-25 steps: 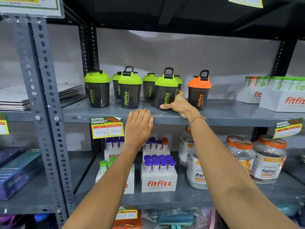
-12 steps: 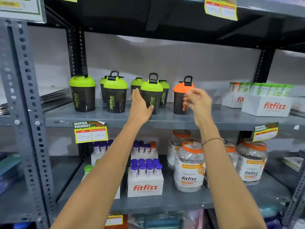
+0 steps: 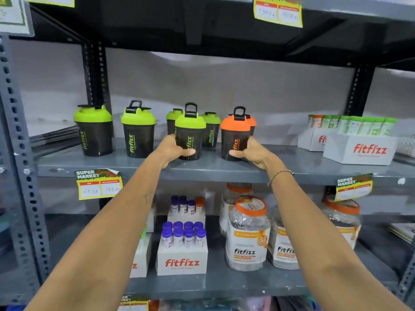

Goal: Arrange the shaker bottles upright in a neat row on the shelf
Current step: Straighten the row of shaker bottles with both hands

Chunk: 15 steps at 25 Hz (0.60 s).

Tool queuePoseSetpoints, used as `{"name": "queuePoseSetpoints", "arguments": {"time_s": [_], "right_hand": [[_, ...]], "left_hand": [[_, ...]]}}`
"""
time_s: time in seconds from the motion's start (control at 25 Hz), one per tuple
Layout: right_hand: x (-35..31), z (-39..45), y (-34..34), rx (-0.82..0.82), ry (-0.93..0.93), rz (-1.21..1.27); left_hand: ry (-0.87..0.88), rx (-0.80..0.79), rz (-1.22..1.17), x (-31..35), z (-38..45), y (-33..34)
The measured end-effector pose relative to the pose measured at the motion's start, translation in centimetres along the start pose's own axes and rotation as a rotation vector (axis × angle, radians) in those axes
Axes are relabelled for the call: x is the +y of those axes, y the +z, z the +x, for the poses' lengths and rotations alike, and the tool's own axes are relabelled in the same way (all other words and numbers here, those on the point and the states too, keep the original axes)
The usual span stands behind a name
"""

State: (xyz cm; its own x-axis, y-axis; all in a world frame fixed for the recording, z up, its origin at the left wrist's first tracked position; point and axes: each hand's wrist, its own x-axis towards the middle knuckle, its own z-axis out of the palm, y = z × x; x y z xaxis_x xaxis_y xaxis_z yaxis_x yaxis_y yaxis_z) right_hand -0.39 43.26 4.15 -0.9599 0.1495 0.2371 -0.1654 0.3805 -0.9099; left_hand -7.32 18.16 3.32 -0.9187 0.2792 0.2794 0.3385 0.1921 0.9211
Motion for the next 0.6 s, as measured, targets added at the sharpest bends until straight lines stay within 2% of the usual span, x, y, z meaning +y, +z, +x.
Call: {"name": "queuePoseSetpoints", "arguments": {"time_s": [0.12, 0.36, 0.6], "right_hand": [[0.1, -0.5, -1.5, -0.055, -0.043, -0.026], [1.9, -1.6, -6.7, -0.027, -0.055, -0.010], [2.3, -1.1, -7.0, -0.066, -0.055, -0.002]], "left_hand": [[0.025, 0.030, 0.044, 0.9, -0.3, 1.7], [0.041, -0.009, 0.080, 1.7, 1.0, 7.0], [0.039, -0.007, 0.053, 2.4, 0.7, 8.4]]}}
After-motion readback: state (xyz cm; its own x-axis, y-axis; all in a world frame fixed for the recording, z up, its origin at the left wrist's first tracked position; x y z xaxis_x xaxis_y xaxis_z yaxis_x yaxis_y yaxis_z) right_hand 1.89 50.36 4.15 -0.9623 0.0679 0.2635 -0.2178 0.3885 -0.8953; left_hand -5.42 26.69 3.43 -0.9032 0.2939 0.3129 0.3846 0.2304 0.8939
